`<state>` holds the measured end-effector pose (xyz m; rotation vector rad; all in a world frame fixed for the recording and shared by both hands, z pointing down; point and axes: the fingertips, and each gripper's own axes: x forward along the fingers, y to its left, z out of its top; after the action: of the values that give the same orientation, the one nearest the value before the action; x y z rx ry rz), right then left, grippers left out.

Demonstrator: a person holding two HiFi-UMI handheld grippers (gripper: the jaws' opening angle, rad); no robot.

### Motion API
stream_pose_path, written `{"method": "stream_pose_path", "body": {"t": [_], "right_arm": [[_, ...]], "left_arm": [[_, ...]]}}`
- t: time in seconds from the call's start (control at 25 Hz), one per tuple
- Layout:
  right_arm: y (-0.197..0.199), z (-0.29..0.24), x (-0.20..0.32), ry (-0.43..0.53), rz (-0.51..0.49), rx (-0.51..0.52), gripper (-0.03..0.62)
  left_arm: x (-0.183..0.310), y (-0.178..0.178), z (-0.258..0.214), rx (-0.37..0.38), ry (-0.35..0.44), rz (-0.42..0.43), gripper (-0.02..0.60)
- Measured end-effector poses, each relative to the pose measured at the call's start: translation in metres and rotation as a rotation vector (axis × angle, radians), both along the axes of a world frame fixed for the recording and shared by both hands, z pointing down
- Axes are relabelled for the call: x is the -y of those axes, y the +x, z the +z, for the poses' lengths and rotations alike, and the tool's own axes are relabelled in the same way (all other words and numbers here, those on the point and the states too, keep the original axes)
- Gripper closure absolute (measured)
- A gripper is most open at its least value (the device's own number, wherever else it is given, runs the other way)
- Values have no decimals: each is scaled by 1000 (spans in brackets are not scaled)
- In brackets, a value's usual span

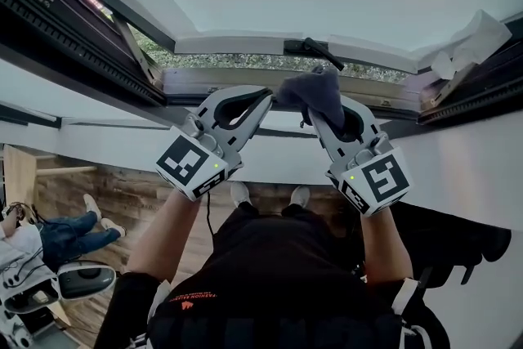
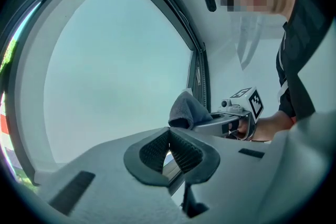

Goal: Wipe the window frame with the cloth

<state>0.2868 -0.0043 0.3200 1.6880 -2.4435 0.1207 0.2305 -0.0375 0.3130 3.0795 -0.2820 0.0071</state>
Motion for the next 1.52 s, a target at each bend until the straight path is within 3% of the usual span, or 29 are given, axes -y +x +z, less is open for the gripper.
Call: {"method": "stream_pose_path", "body": {"t": [1.52], "right_arm": [[4, 9, 7, -16, -9, 3, 546]], "left_arm": [[6, 4, 7, 0, -14, -17, 563]]}}
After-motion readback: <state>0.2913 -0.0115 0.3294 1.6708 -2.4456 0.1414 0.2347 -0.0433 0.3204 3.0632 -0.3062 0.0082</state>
